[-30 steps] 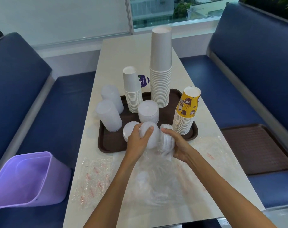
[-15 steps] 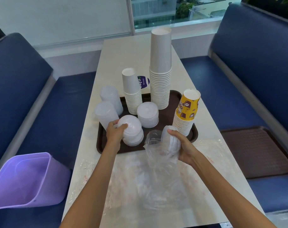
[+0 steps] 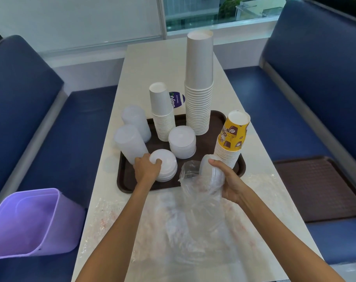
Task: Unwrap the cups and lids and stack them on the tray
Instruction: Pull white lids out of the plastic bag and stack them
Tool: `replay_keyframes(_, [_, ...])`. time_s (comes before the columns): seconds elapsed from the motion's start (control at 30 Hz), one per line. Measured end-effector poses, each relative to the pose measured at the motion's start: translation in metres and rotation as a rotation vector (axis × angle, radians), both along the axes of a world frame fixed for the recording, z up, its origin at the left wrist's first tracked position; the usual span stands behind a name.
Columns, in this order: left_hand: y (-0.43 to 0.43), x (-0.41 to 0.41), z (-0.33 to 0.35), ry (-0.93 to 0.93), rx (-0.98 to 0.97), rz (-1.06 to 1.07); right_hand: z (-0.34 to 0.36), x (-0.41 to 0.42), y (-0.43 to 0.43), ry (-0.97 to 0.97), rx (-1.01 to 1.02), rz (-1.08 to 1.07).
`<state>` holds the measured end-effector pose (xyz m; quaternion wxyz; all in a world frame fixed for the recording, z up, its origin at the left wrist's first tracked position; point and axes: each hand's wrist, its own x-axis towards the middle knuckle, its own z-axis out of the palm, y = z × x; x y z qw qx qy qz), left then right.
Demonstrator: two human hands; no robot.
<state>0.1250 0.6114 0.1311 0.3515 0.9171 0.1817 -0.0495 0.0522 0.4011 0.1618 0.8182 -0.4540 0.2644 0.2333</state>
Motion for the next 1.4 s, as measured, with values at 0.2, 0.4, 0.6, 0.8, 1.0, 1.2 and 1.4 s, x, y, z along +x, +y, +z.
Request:
replay_keyframes(0.2, [-0.001, -0.005, -0.005, -0.024, 0.095, -0.112, 0.001, 0.001, 0.002, 0.008, 0.004, 0.009])
replay_keyframes(0.4, [-0.009, -0.006, -0.005, -0.053, 0.205, -0.298, 0.004, -0.001, 0.002, 0.004, -0.003, 0.022])
replay_keyframes(0.6, [-0.019, -0.004, -0.018, 0.028, 0.331, -0.355, 0.009, -0.002, 0.003, 0.017, -0.015, 0.008])
replay_keyframes(0.8, [-0.018, -0.008, -0.022, 0.000, 0.208, -0.232, 0.011, -0.003, 0.003, 0.022, -0.051, -0.057])
replay_keyframes(1.0, [-0.014, -0.012, -0.024, -0.023, 0.191, -0.201, 0.010, -0.003, 0.006, 0.027, -0.043, -0.042])
replay_keyframes(1.2, [-0.015, -0.009, -0.024, 0.004, 0.228, -0.212, 0.012, -0.001, 0.007, 0.049, -0.057, -0.059])
replay_keyframes(1.4, [-0.014, -0.010, -0.021, 0.008, 0.185, -0.229, 0.011, -0.003, 0.007, 0.032, -0.049, -0.061])
